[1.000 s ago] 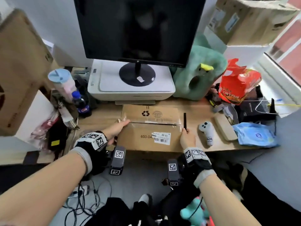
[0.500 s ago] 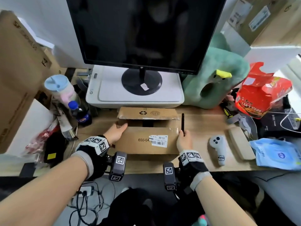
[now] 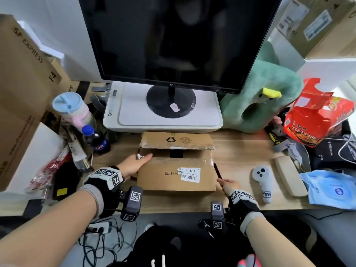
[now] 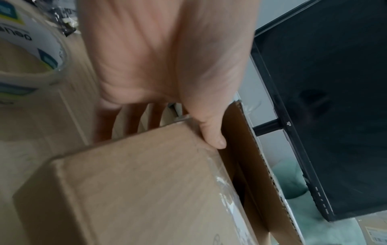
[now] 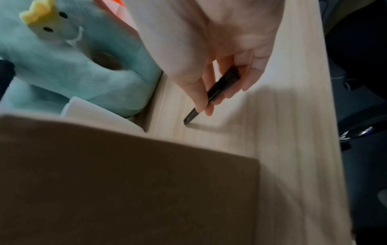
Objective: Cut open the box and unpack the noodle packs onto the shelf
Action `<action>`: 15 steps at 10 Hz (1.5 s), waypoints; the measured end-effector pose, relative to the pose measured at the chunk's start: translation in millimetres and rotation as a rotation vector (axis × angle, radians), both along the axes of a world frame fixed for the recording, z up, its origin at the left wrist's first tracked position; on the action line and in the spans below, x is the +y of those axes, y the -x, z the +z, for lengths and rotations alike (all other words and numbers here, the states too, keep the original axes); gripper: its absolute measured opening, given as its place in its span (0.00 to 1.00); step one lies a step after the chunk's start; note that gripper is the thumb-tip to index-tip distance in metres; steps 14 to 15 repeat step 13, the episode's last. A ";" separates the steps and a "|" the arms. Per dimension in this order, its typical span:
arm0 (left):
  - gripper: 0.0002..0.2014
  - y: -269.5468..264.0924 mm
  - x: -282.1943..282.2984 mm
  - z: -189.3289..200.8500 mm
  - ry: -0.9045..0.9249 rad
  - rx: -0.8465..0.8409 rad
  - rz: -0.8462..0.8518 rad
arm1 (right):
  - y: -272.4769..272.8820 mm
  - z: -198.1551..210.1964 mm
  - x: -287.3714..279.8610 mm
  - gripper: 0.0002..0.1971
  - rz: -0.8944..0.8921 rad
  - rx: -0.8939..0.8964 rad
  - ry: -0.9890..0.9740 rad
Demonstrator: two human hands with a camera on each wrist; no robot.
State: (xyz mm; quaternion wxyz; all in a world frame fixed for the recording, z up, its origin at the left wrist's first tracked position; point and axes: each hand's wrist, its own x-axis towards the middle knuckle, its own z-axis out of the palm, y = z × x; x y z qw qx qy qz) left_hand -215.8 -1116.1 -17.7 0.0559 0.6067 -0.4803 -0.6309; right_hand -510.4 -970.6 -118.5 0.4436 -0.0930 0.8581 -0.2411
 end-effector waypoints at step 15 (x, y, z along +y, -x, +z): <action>0.26 -18.6 35.9 4.9 0.111 0.198 0.313 | -15.7 23.8 44.0 0.07 -0.081 -0.250 0.111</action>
